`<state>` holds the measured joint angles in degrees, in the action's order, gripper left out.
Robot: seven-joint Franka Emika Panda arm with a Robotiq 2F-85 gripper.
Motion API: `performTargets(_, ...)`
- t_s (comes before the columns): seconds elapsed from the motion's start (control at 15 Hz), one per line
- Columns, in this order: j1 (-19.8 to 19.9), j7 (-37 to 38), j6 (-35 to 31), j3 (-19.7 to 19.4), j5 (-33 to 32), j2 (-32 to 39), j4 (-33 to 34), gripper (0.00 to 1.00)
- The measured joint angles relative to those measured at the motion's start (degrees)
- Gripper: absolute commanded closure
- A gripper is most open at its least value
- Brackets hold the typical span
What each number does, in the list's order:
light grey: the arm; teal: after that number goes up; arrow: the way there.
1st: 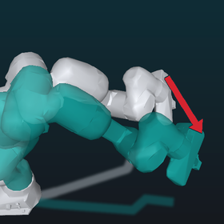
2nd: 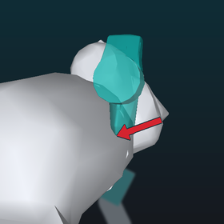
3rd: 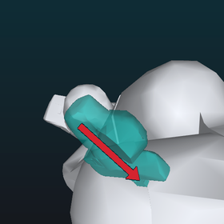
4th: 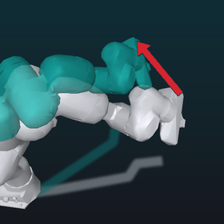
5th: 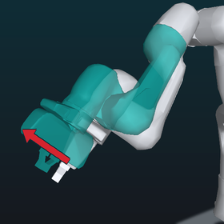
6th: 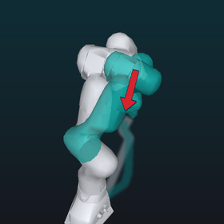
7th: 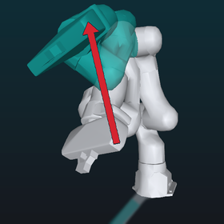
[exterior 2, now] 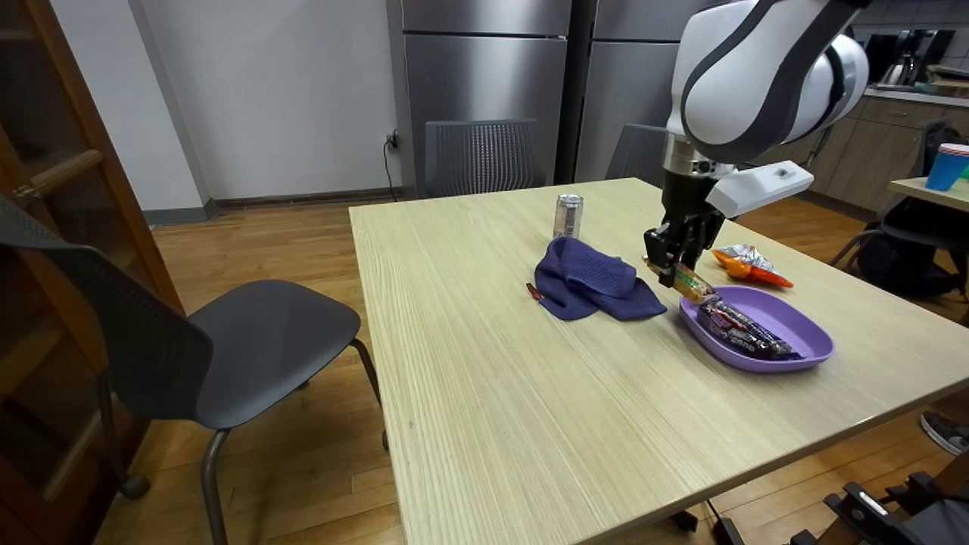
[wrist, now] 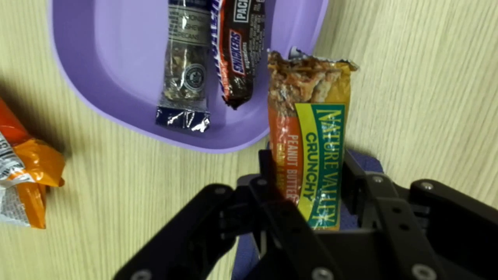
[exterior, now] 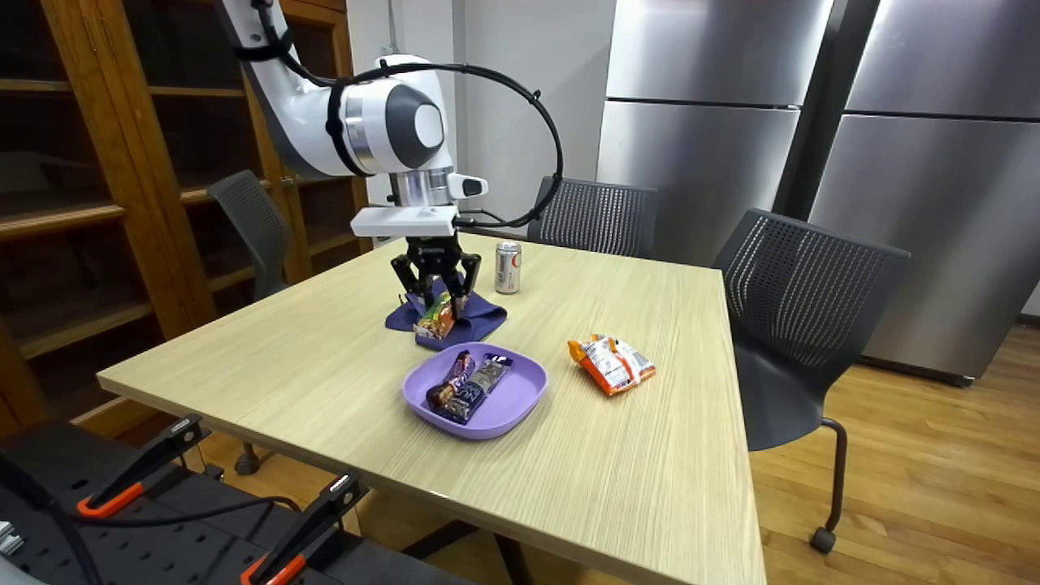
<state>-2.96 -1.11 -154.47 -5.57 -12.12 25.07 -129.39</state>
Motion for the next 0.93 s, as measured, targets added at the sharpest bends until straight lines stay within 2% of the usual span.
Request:
performTargets(0.4, 2.3, 0.6, 0.1, -2.1, 0.6, -0.1, -0.1, 0.83)
performTargets(0.93, 3.4, 1.9, 1.4, -5.1, 0.6, -0.1, -0.6, 0.83)
